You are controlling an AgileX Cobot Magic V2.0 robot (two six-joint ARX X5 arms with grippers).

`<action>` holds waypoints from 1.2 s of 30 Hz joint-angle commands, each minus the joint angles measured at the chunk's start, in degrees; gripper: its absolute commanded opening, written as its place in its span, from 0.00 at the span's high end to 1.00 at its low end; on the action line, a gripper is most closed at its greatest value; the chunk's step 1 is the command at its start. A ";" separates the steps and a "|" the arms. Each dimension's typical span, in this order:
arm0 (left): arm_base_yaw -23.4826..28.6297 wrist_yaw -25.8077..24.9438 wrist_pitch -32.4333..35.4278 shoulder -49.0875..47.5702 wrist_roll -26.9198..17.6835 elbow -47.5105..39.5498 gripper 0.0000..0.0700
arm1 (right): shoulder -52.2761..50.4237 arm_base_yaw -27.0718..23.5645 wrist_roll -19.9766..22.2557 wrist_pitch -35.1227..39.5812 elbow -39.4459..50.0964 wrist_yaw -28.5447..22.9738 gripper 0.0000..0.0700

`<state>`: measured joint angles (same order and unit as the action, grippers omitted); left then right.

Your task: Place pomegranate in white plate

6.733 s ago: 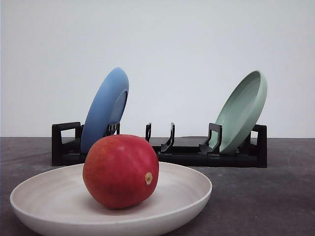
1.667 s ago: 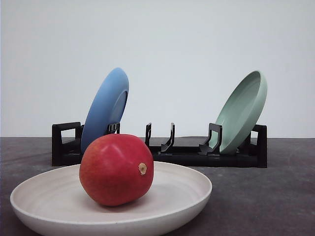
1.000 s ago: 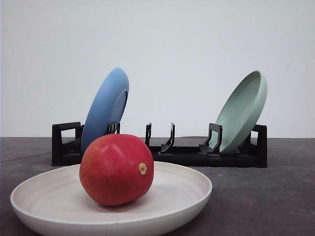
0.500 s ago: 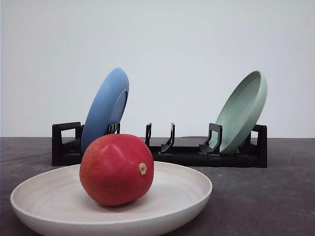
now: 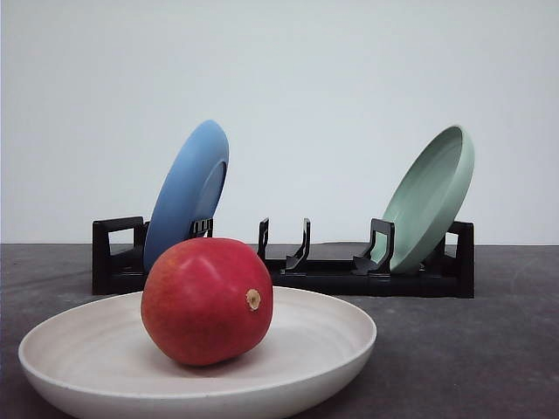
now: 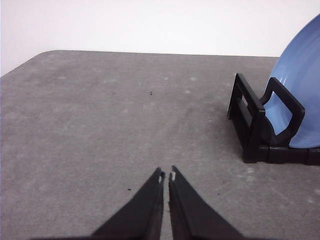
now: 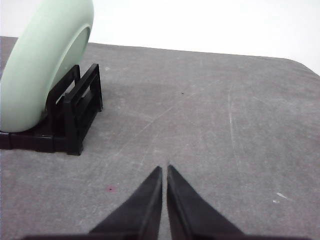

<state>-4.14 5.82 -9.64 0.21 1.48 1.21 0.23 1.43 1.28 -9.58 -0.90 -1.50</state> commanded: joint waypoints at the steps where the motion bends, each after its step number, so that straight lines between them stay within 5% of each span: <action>1: 0.04 -0.09 0.56 -0.04 -0.44 -0.52 1.00 | -0.03 -0.11 0.22 0.57 0.24 0.00 0.99; 36: 0.04 -0.09 0.56 -0.04 -0.44 -0.52 1.00 | -0.03 -0.11 0.22 0.57 0.24 0.00 0.99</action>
<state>-4.14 5.85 -9.63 0.21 1.48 1.21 0.23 1.43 1.28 -9.58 -0.89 -1.50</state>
